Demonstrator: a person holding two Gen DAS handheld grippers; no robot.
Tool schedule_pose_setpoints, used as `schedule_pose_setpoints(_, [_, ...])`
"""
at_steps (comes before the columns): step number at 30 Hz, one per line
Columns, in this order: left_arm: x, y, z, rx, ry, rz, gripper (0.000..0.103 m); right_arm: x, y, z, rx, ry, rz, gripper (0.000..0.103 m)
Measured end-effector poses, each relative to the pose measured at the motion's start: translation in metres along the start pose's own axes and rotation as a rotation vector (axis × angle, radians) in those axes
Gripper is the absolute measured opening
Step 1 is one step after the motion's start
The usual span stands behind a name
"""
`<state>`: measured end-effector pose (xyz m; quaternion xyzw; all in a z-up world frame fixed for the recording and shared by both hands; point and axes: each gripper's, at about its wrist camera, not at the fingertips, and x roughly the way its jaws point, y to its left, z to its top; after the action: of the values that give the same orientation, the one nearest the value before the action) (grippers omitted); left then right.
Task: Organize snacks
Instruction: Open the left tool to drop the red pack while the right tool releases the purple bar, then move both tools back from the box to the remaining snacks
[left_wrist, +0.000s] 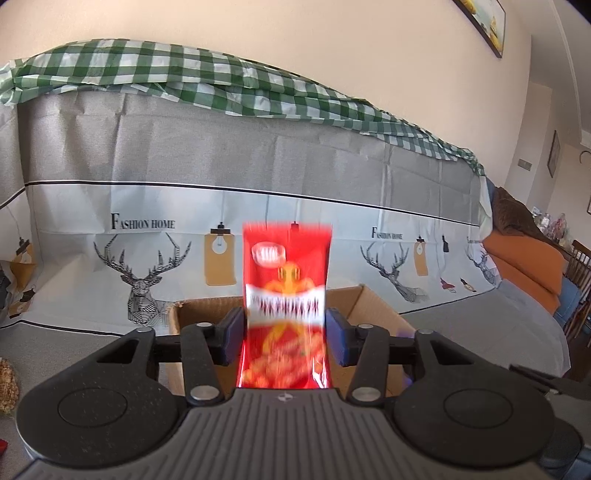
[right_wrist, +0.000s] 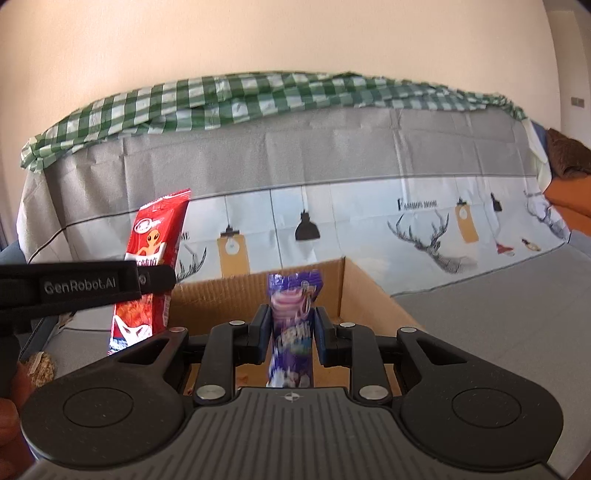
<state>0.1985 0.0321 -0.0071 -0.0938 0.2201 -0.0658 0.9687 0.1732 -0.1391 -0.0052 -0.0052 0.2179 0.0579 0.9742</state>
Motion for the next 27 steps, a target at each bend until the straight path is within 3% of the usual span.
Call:
schedule_pose_setpoints(1, [0.000, 0.001, 0.000, -0.005, -0.001, -0.003, 0.060, 0.002, 0.000, -0.001, 0.001, 0.008, -0.004, 0.045])
schedule_pose_setpoints(2, [-0.001, 0.003, 0.001, -0.009, -0.004, 0.000, 0.061, 0.002, 0.001, -0.001, 0.004, 0.010, -0.008, 0.051])
schedule_pose_setpoints(13, [-0.005, 0.019, 0.006, -0.045, -0.020, 0.088, 0.062, 0.002, 0.008, -0.003, 0.002, 0.011, 0.004, 0.058])
schedule_pose_setpoints(17, [-0.005, 0.031, 0.007, -0.064, 0.000, 0.181, 0.062, 0.001, 0.013, -0.004, -0.005, 0.009, 0.017, 0.058])
schedule_pose_setpoints(20, [-0.003, 0.054, 0.006, -0.156, 0.034, 0.269, 0.062, 0.001, 0.017, -0.004, -0.005, 0.009, 0.029, 0.058])
schedule_pose_setpoints(27, [-0.011, 0.128, -0.003, -0.494, 0.087, 0.481, 0.072, -0.002, 0.030, -0.004, -0.012, 0.008, 0.058, 0.058])
